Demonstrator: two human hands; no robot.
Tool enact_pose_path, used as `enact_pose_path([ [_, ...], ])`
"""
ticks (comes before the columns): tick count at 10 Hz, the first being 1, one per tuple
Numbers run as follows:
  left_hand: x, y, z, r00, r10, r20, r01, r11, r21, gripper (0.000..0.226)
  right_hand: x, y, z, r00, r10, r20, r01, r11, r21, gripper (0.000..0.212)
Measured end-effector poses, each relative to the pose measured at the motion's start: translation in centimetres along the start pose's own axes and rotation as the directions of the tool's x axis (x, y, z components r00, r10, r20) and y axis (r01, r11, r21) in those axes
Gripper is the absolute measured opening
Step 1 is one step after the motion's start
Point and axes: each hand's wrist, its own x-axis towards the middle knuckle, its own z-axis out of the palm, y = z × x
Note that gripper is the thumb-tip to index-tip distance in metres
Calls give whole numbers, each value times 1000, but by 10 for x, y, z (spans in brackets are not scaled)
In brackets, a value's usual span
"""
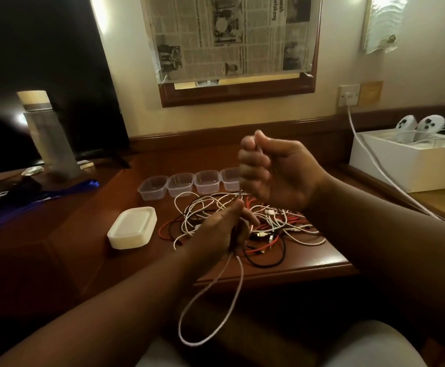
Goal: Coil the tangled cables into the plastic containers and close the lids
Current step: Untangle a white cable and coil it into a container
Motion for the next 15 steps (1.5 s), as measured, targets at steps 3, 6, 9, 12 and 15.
enact_pose_path([
  [3,2,6,-17,954,-275,123,199,883,425,29,-2,6,-30,992,-123,-30,-114,-763,-636,13],
  [6,37,4,-67,999,26,-28,-4,806,591,38,14,-1,-51,813,391,-432,-577,432,-693,50],
  [9,67,-22,-56,961,-207,184,166,962,218,28,61,-5,-68,931,-276,-238,212,942,-261,30],
  [12,87,-2,-85,958,-269,101,187,849,494,26,56,-1,-111,988,-128,-80,-149,-736,-661,13],
  [15,91,9,-91,972,-193,132,128,912,389,32,42,-11,-108,870,175,-460,-474,42,-880,49],
])
